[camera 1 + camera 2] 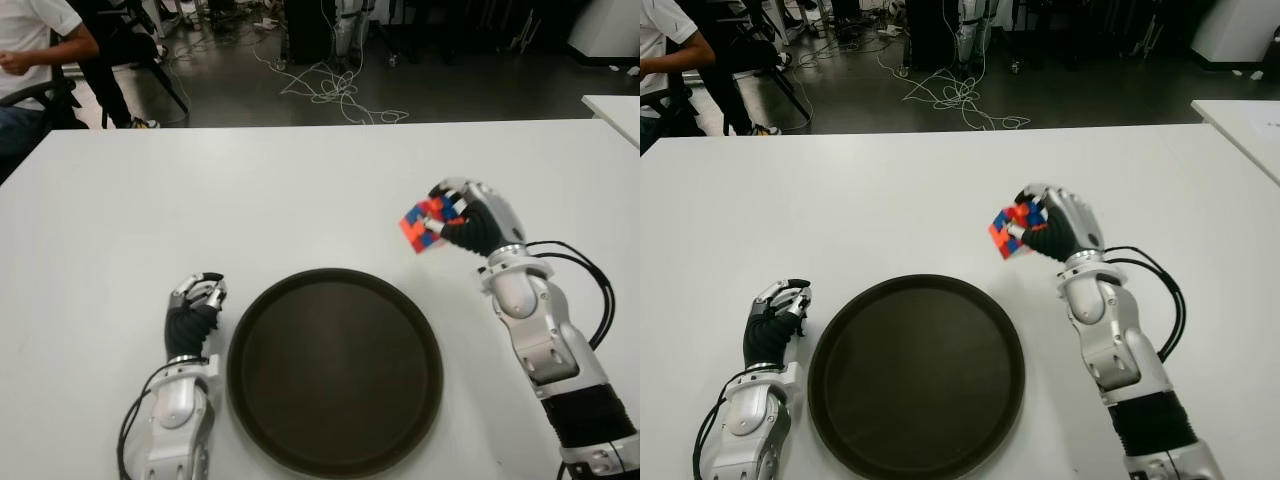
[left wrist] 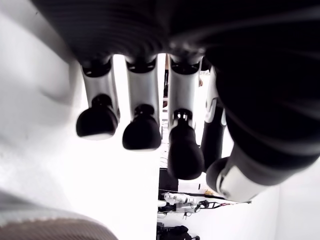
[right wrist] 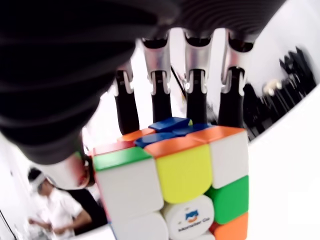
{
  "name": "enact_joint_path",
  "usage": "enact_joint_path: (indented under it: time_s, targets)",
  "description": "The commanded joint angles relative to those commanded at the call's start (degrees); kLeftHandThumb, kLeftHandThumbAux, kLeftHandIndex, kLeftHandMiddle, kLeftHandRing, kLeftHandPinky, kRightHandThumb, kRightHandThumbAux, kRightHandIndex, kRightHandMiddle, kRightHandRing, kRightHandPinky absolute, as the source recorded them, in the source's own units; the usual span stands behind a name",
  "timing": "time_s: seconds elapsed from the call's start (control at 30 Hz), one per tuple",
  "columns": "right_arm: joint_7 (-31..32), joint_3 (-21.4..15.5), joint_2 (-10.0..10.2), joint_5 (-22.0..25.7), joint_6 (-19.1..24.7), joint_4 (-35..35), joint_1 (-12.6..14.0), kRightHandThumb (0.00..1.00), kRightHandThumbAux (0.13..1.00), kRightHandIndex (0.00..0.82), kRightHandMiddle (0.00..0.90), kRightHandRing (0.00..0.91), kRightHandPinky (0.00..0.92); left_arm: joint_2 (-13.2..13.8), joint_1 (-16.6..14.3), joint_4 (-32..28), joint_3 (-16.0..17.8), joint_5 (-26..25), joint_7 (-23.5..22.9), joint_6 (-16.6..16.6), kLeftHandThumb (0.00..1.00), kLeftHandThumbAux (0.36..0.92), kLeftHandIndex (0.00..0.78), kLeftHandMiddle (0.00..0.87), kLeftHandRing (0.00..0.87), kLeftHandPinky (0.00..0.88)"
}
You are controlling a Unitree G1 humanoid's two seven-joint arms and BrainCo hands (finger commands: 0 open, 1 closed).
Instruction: Pick up the Rubik's Cube and put it in the plate
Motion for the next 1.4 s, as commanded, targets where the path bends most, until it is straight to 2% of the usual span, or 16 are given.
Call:
enact_joint_path:
  time_s: [0.27, 0.43, 0.53, 0.7, 1.07, 1.4]
  targets:
    - [-1.91, -3.48, 0.71, 3.67, -3.47, -3.04, 0.04, 0.695, 0.725, 0.438, 0.787, 0.802, 0.796, 0.73, -0.34, 0.98, 0.17, 0.21, -0.39, -0.24, 0.711, 0.705, 0.444, 0.788, 0.820, 0.821]
    - [-2.74, -4.93, 2.02, 6.25, -5.64, -4.19, 0.68, 0.694, 0.726, 0.438, 0.788, 0.804, 0.797, 0.94, -0.60, 1.40, 0.26, 0.22, -0.54, -0.27, 0.712, 0.705, 0.444, 0.787, 0.818, 0.819]
    - [-2.61, -5.13, 3.70, 7.90, -5.79, -6.53, 1.59, 0.694, 0.726, 0.438, 0.781, 0.800, 0.797, 0.96, -0.67, 1.22, 0.24, 0.25, -0.39, 0.37, 0.712, 0.705, 0.444, 0.787, 0.819, 0.820]
    - [-1.57, -3.56, 6.39, 8.85, -4.71, -10.02, 3.21, 0.693, 0.728, 0.437, 0.782, 0.799, 0.785, 0.81, -0.36, -0.17, 0.03, 0.19, -0.24, 2.07, 0.711, 0.705, 0.444, 0.787, 0.821, 0.822]
    - [1.18, -1.37, 8.33, 8.07, -2.88, -12.91, 5.31, 0.693, 0.726, 0.438, 0.772, 0.789, 0.778, 0.23, 0.10, -1.05, -0.28, 0.53, 0.12, 2.14, 0.710, 0.706, 0.444, 0.781, 0.813, 0.814]
    - [5.16, 0.80, 7.38, 8.74, -3.85, -13.31, 6.32, 0.691, 0.726, 0.439, 0.785, 0.802, 0.794, -0.50, 0.05, -0.13, 0.22, -0.30, 0.37, 0.76, 0.711, 0.705, 0.444, 0.784, 0.815, 0.815]
